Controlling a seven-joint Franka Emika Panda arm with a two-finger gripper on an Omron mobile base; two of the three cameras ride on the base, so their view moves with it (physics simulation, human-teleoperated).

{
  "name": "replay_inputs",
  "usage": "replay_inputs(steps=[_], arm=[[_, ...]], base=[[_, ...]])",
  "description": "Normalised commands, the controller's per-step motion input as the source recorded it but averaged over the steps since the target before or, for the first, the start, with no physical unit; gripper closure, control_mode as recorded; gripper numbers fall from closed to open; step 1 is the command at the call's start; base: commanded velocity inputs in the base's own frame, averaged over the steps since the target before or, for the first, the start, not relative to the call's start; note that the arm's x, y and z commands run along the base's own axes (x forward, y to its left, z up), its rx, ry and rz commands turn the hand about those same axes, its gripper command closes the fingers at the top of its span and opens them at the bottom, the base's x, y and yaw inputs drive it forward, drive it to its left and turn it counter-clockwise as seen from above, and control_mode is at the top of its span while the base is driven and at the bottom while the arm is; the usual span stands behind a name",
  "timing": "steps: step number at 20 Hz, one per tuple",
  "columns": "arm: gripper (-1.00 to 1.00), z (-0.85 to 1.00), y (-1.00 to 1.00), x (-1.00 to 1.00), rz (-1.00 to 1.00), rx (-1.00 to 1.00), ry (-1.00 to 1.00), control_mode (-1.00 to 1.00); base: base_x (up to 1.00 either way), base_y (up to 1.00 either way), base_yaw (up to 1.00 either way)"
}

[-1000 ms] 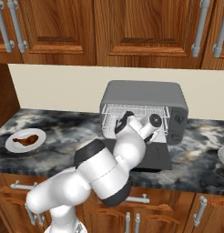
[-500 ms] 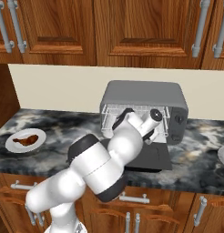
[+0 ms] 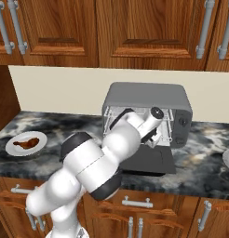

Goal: Open the toaster oven door. Place the bread on the top rack in the toaster oven and place the chicken drumstick on the bottom rack.

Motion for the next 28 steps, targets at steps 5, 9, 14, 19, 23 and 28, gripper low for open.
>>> replay_inputs(steps=[5, 9, 14, 19, 23, 28], arm=[[1.00, -0.83, 0.05, -0.56, 0.00, -0.17, 0.00, -1.00], [1.00, -0.80, 0.00, -0.57, 0.00, -0.13, 0.04, -1.00], [1.00, -0.80, 0.00, -0.60, 0.01, -0.10, 0.10, -1.00], [1.00, -0.84, 0.00, -0.60, 0.03, -0.08, 0.17, -1.00], [1.00, -0.91, 0.00, -0.62, 0.04, -0.05, 0.16, -1.00], [1.00, -0.94, 0.00, -0.67, 0.06, -0.03, 0.12, -1.00]], base=[[0.00, 0.00, 0.00], [0.00, 0.00, 0.00], [0.00, 0.00, 0.00], [0.00, 0.00, 0.00], [0.00, 0.00, 0.00], [0.00, 0.00, 0.00]])
